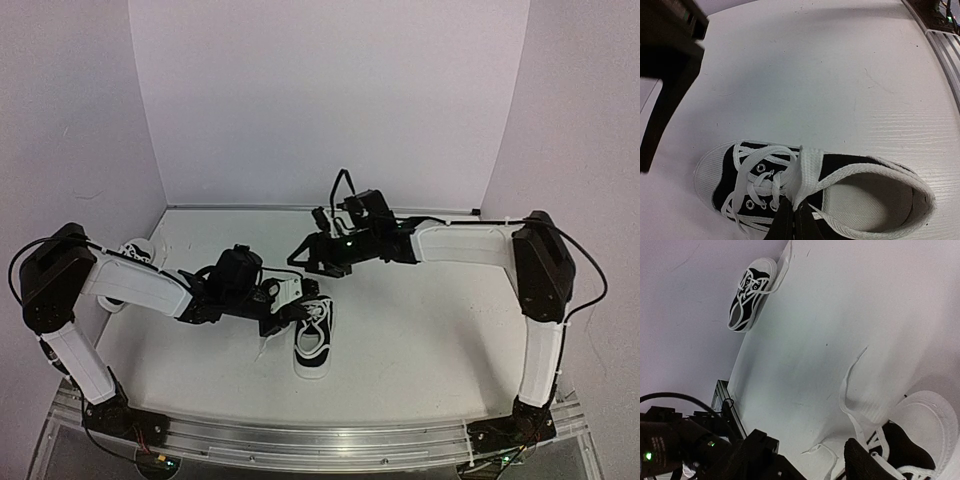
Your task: Tie the shoes
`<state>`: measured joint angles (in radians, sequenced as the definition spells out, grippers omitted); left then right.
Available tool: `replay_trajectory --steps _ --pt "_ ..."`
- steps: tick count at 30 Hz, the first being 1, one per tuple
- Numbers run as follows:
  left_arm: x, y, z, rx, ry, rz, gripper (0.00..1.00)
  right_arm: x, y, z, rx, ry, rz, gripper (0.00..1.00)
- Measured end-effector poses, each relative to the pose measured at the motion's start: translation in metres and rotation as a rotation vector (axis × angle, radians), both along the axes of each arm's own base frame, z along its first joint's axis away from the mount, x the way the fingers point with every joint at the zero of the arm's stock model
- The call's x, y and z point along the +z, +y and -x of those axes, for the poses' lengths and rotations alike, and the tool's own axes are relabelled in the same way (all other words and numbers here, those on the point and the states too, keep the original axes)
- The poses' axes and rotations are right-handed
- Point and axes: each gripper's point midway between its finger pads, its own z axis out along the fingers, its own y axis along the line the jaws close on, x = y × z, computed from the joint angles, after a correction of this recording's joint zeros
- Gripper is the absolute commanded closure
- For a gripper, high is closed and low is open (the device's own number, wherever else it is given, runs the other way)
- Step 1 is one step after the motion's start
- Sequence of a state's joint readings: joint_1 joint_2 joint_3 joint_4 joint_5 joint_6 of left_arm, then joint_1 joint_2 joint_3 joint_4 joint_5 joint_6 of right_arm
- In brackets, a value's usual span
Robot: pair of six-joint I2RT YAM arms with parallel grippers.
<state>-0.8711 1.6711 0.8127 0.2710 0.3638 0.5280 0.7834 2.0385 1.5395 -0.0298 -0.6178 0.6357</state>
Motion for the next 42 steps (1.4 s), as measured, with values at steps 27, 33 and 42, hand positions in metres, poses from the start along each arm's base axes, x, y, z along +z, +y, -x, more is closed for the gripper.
replay_trajectory --steps 27,33,42 --pt "0.001 -0.003 0.001 -0.016 0.014 -0.001 1.00 -0.027 -0.064 0.076 0.145 -0.060 0.024 0.57" --pt "0.002 -0.003 0.001 -0.018 0.013 -0.006 1.00 -0.025 -0.060 0.081 0.165 -0.065 0.014 0.62" --pt "0.004 -0.005 0.000 -0.019 0.009 0.000 1.00 -0.024 -0.050 0.086 0.187 -0.072 0.007 0.70"
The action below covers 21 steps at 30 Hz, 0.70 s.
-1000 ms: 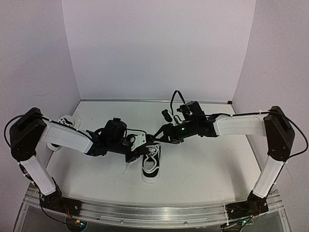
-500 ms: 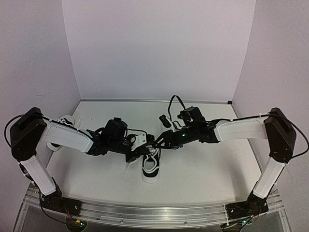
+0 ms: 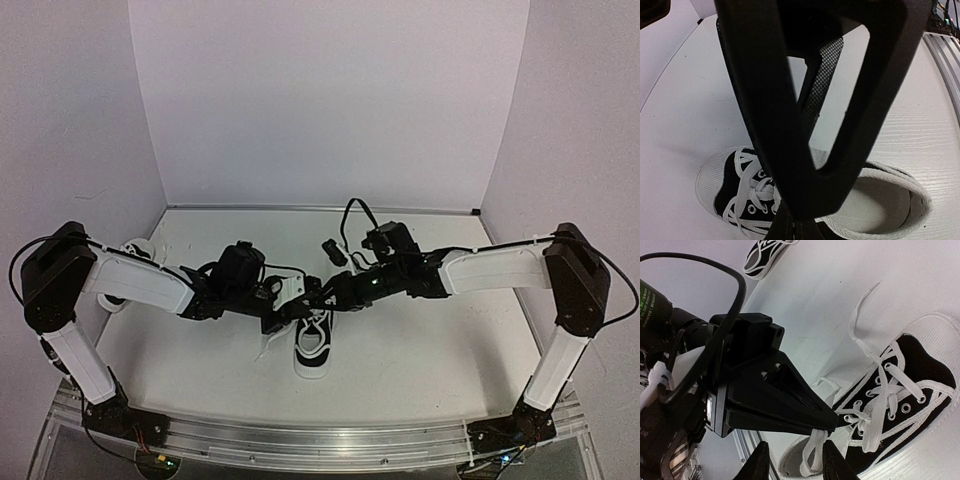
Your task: Tie the shoes
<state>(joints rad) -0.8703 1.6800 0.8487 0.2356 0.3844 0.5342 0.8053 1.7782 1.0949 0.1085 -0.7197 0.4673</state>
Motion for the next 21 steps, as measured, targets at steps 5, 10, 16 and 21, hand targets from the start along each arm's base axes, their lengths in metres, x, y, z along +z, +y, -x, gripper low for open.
replay_trajectory --steps 5,10,16,21 --pt "-0.002 0.000 0.000 -0.002 0.004 -0.002 1.00 -0.003 0.005 -0.002 0.003 0.002 0.002 0.76" --pt "-0.002 0.000 0.001 -0.004 0.005 -0.002 1.00 -0.010 0.006 -0.003 -0.003 0.012 0.015 0.75" --pt "-0.002 0.000 0.001 -0.003 0.005 -0.002 1.00 -0.013 0.005 -0.005 -0.012 0.010 0.022 0.68" --pt "-0.002 0.000 0.001 -0.003 0.006 -0.003 1.00 -0.014 0.005 -0.006 -0.017 0.010 0.026 0.65"
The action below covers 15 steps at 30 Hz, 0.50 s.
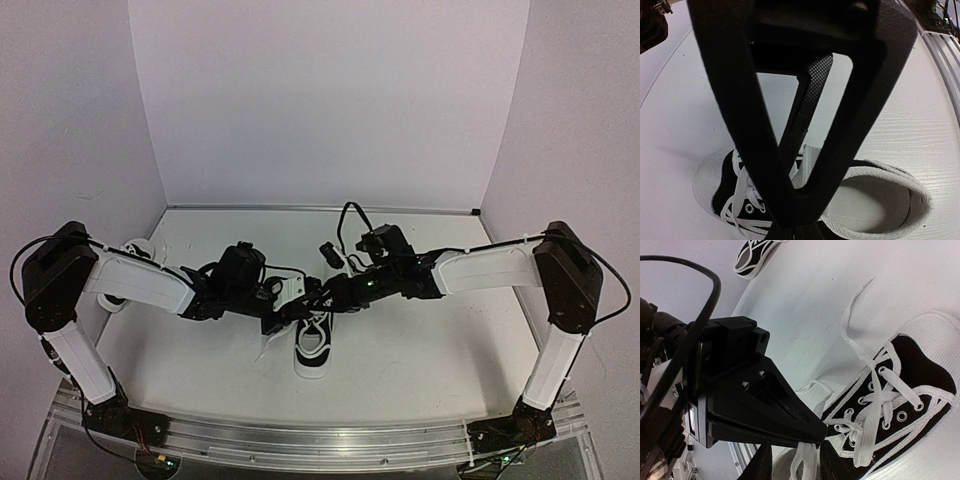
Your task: Tie the shoes
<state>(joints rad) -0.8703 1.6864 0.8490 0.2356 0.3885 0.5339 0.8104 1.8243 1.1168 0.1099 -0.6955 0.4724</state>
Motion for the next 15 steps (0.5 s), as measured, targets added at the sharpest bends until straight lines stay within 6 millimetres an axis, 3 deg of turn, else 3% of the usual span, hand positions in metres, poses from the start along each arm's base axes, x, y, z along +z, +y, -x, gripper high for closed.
replay_trajectory --steps 9,15 --pt "-0.0010 0.0000 -0.0003 0.001 0.001 -0.002 1.00 -0.0051 -0.0015 0.0007 -0.002 0.010 0.016 0.64" --pt "-0.0013 0.0004 -0.0011 0.006 -0.001 -0.004 1.00 -0.0081 -0.0020 0.0026 0.000 0.012 0.029 0.76"
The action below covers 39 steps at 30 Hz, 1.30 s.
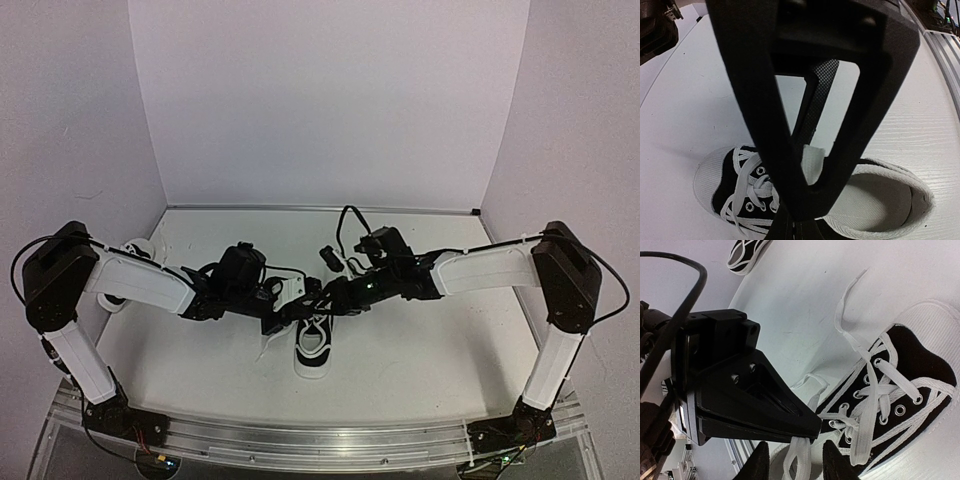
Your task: Tie the shoes
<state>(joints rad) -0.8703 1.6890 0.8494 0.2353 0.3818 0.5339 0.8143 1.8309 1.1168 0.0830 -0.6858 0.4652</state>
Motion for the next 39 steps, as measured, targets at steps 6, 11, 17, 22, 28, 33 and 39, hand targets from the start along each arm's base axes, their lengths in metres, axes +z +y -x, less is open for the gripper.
replay_trajectory --steps 6,11,17,22,28,33,39 --pt "0.000 0.000 0.000 0.000 0.000 0.000 1.00 -0.001 0.000 -0.001 -0.001 -0.003 0.008 0.92" --pt "0.000 0.000 0.000 0.001 0.000 0.000 0.88 -0.001 0.003 -0.001 0.002 -0.002 0.011 1.00" --pt "0.000 0.005 -0.009 0.060 0.031 0.000 0.54 -0.002 0.003 -0.001 0.001 -0.001 0.015 1.00" --pt "0.013 0.040 -0.049 0.271 0.122 0.039 0.45 -0.004 0.002 -0.002 -0.007 -0.001 0.023 1.00" --pt "0.020 0.080 -0.095 0.594 0.163 0.047 0.40 -0.005 0.001 -0.002 -0.012 -0.001 0.030 1.00" --pt "-0.001 0.092 -0.136 0.839 0.224 -0.051 0.47 -0.006 0.000 -0.004 -0.019 -0.004 0.035 1.00" --pt "-0.052 0.110 -0.145 1.003 0.318 -0.197 0.49 -0.007 -0.001 -0.004 -0.024 -0.004 0.041 1.00"
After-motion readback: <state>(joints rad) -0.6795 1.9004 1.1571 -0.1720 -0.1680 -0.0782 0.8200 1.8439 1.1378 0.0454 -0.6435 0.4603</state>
